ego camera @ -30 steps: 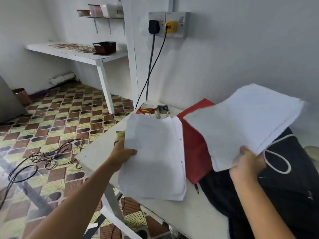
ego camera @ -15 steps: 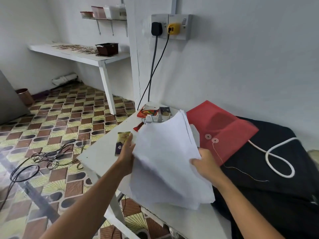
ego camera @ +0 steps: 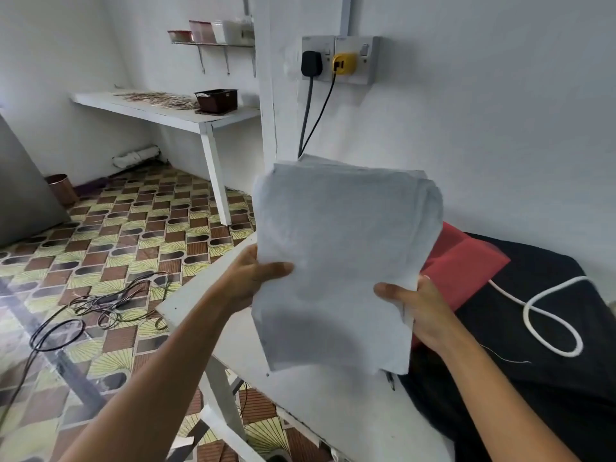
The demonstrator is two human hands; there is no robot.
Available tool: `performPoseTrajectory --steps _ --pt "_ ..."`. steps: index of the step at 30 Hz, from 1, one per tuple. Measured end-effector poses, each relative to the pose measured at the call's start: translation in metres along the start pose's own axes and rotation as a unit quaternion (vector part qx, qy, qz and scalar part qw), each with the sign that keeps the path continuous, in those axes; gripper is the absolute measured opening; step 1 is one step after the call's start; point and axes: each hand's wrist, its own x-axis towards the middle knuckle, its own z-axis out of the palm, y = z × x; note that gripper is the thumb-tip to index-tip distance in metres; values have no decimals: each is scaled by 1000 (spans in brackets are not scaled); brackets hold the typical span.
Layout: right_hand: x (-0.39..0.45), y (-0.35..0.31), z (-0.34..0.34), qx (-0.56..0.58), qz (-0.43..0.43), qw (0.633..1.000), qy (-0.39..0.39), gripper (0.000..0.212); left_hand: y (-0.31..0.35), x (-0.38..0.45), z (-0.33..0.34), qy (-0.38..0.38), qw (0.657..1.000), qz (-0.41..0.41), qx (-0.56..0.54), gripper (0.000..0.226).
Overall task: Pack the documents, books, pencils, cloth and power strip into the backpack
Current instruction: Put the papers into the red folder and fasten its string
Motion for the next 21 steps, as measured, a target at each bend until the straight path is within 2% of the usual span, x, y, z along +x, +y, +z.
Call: performPoseTrajectory --steps 3,7,10,15,21 --pt "-1 -12 8 -94 -55 993 35 35 19 -4 10 61 993 92 40 44" --pt "-10 -6 36 -105 -130 979 113 19 25 -13 18 167 966 170 98 36" --pt "-20 7 56 -96 -159 975 122 17 18 -20 17 217 948 199 120 33" --pt "-18 19 71 -118 -178 970 120 12 13 -27 10 229 943 204 128 31" --pt "-7 12 62 -136 -193 964 122 12 4 -31 -5 223 952 172 116 49"
